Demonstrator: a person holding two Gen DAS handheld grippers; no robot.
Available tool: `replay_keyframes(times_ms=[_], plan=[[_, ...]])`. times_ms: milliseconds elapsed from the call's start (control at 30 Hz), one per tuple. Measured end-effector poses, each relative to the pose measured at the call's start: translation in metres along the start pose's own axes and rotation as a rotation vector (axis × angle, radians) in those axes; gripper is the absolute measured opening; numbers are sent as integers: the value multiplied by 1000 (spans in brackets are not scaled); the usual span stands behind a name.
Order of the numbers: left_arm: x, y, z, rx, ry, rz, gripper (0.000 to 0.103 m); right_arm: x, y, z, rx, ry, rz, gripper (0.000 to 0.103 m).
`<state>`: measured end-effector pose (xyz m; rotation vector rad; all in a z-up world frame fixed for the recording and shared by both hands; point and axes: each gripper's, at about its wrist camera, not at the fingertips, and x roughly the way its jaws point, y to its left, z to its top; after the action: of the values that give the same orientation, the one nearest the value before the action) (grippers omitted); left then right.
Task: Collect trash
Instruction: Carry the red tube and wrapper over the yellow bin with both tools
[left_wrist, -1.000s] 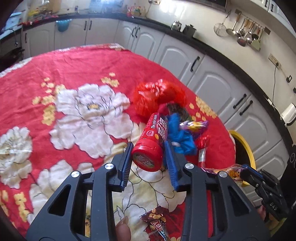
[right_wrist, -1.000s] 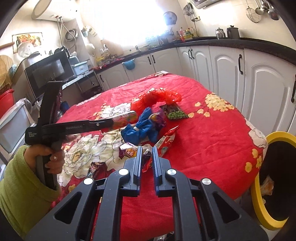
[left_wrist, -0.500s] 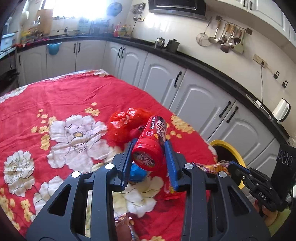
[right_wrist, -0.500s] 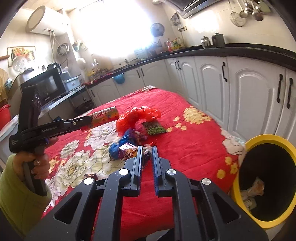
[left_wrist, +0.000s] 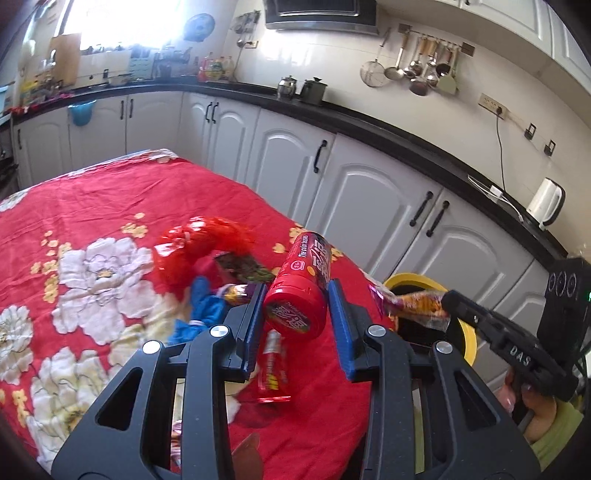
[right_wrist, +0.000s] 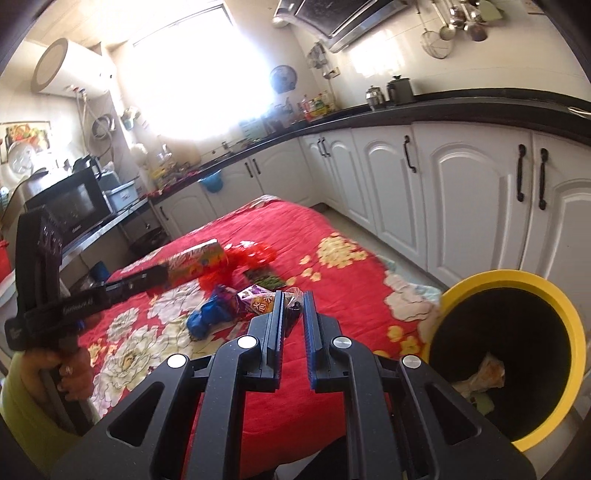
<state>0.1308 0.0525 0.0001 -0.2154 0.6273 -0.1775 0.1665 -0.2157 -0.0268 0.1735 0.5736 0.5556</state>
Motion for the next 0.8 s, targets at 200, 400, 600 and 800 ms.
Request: replay_keyframes(times_ms=[200, 400, 600, 800], plan=[[11, -25, -5, 35, 18, -21, 26, -9, -23, 2, 28, -17, -36, 10], [18, -42, -9, 62, 25, -39, 26, -18, -41, 0, 50, -24, -63, 10], [22, -57, -13, 80, 31, -54, 26, -27, -60, -3, 66, -30, -99, 10], [29, -66, -16, 82, 39, -64, 26, -40, -80, -4, 94, -39, -139, 10]])
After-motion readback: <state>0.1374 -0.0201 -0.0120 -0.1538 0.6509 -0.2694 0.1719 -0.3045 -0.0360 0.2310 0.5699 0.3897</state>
